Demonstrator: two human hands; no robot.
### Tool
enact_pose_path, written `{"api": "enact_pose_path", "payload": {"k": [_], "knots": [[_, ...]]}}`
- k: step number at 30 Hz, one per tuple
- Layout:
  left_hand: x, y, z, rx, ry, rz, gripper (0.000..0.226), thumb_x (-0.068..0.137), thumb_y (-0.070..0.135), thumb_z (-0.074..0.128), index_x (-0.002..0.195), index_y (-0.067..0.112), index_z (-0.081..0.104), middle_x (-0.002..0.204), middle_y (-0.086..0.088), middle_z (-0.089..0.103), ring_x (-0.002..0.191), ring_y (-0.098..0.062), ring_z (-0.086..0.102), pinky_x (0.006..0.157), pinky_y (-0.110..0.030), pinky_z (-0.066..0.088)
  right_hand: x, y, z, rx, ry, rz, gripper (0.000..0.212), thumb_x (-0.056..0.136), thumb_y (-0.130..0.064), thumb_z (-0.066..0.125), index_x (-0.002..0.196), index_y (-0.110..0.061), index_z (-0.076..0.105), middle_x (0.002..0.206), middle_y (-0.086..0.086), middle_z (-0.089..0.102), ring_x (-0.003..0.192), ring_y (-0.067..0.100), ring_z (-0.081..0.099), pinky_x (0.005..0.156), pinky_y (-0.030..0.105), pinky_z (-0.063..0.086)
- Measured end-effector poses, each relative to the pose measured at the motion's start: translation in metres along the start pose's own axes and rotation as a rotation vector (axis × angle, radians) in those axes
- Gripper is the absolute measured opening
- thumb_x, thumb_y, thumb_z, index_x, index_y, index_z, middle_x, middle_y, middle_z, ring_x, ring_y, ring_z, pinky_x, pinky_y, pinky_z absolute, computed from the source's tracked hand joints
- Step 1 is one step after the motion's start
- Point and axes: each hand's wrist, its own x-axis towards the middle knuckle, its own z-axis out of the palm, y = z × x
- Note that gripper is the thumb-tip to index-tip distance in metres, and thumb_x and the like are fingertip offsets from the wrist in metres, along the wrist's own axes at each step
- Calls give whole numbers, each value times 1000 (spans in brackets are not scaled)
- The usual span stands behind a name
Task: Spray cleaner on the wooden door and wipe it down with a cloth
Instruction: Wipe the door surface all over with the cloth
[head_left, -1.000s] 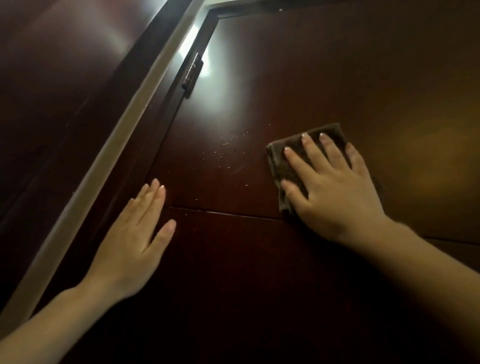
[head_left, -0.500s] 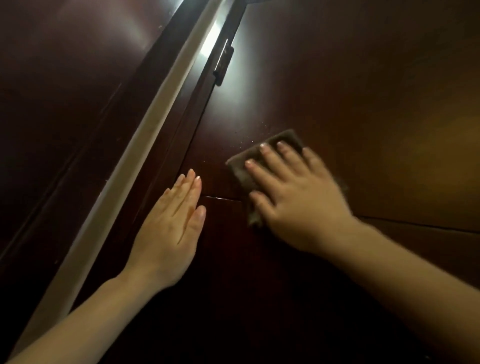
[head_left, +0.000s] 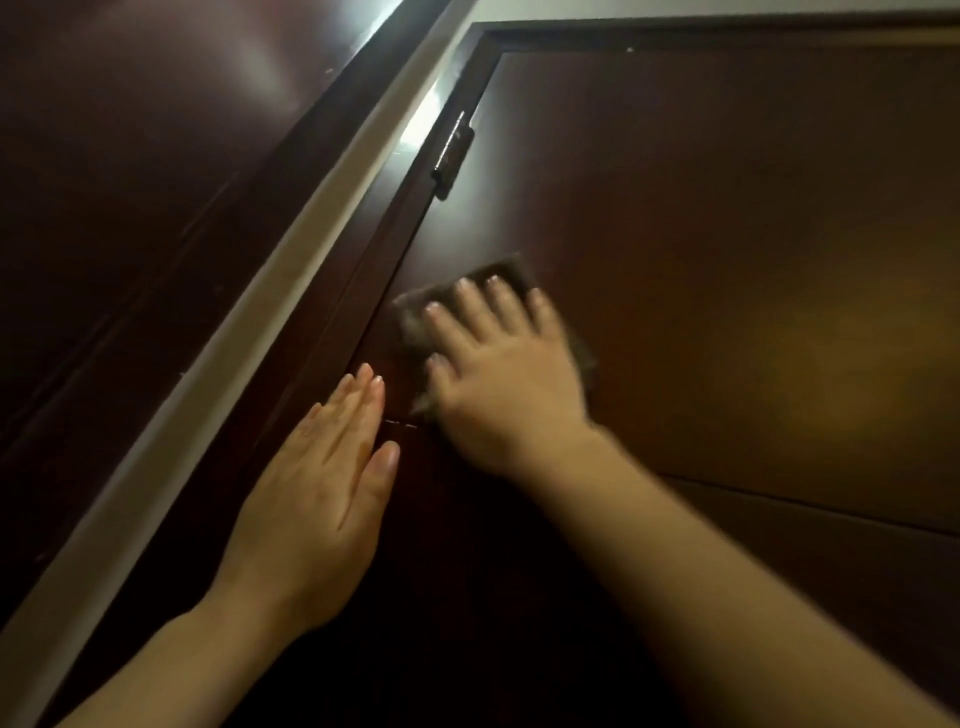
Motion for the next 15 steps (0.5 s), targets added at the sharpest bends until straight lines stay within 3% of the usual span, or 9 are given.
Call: {"api": "enact_pose_path", "payload": {"k": [3, 5, 11, 15], "knots": [[2, -2, 0, -8, -6, -15, 75, 84, 71, -2, 139, 21, 10, 147, 14, 8, 130, 22, -6, 108, -6, -2, -27, -23, 7, 15, -27, -114, 54, 98, -43, 15, 150, -29, 10, 159, 1, 0, 145, 22, -6, 113, 42, -11], [1, 0, -1, -19, -11, -28, 77, 82, 74, -4, 140, 24, 8, 148, 17, 4, 131, 21, -7, 108, -5, -4, -26, 3, 2, -31, -20, -108, 55, 96, -45, 13, 149, -32, 10, 159, -2, 1, 145, 19, -4, 114, 39, -9], [-3, 4, -1, -21, 7, -40, 74, 73, 75, -16, 136, 38, -4, 144, 32, -9, 130, 20, -15, 105, -3, -11, 7, 128, -37, -126, -73, 379, 55, 98, -46, 19, 150, -31, 8, 159, -1, -1, 145, 18, -3, 116, 41, 1], [-4, 4, -1, -56, 30, -19, 62, 80, 69, -5, 135, 42, -4, 143, 34, -9, 131, 20, -13, 105, -3, -9, 7, 96, -30, -95, -57, 321, 56, 98, -47, 20, 150, -30, 8, 159, -1, -4, 145, 19, -6, 116, 42, -3]]}}
